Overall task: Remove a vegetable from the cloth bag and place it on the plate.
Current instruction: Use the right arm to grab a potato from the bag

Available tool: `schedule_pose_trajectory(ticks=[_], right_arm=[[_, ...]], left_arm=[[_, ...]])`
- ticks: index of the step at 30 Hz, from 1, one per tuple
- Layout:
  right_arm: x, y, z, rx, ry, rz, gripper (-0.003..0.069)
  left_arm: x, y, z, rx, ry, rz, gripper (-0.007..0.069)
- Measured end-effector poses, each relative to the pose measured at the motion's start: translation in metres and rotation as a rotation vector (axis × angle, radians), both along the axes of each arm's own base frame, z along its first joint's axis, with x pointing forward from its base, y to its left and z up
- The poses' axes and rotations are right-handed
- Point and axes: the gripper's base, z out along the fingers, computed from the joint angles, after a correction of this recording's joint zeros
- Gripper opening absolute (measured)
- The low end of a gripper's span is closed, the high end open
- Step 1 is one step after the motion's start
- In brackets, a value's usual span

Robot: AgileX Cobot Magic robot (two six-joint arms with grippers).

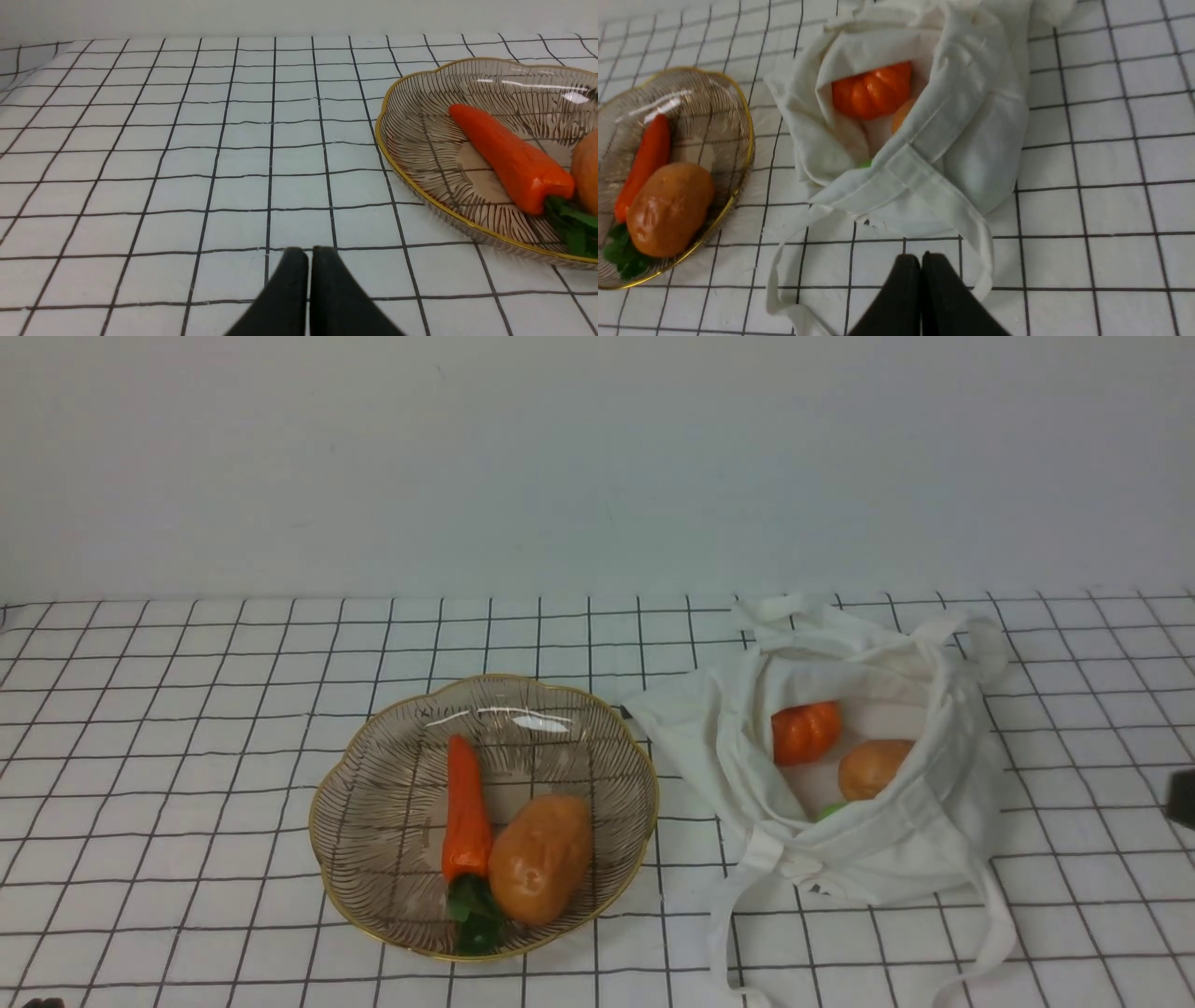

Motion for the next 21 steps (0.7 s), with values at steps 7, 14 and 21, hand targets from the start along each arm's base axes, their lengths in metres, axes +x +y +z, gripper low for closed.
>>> schedule_pose_trajectory(ticks=[7, 14, 21], right_arm=[[0.069, 0.037, -0.013, -0.028, 0.037, 0.23, 0.0165], [0.135, 0.085, -0.029, -0.127, 0.017, 0.372, 0.0379], [0.182, 0.099, -0.066, -0.253, 0.096, 0.385, 0.047]], left_arm=[[0.0, 0.0, 0.0, 0.0, 0.0, 0.0, -0.0008], [0.0, 0.0, 0.0, 0.0, 0.0, 0.0, -0.0008], [0.0, 0.0, 0.0, 0.0, 0.0, 0.0, -0.0008]])
